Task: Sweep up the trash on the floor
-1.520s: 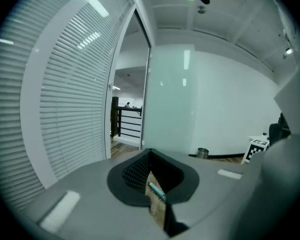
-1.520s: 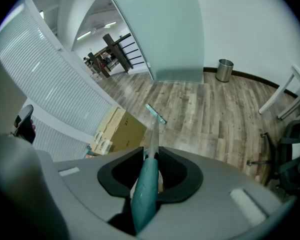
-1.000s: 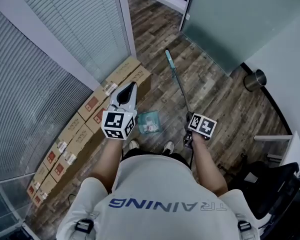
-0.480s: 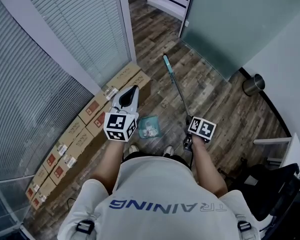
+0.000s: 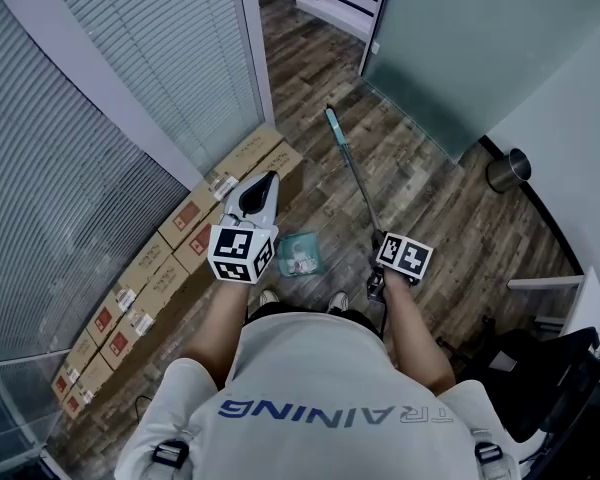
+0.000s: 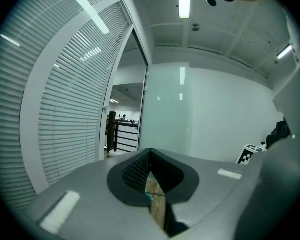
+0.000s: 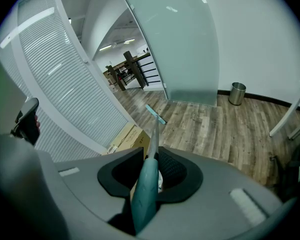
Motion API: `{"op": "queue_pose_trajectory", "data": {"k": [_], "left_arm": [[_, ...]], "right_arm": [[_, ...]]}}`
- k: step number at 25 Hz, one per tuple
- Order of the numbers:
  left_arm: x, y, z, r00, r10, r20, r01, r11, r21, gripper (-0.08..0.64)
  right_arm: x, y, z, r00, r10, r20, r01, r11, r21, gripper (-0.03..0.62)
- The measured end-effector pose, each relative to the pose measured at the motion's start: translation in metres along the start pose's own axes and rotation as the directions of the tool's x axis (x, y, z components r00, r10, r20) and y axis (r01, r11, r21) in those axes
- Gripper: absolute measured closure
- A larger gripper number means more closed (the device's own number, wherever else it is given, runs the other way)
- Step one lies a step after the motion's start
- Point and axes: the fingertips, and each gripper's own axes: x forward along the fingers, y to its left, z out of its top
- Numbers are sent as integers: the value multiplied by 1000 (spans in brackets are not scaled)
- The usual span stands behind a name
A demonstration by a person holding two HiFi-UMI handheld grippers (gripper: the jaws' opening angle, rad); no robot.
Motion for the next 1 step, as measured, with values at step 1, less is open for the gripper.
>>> {"op": "queue_pose_trajectory", "data": {"k": [1], "left_arm": [[0,0,0,1000,-1,0,1,1000,0,558]], "right_arm": [[0,0,0,1000,1,1,-1,1000,0,482]]}}
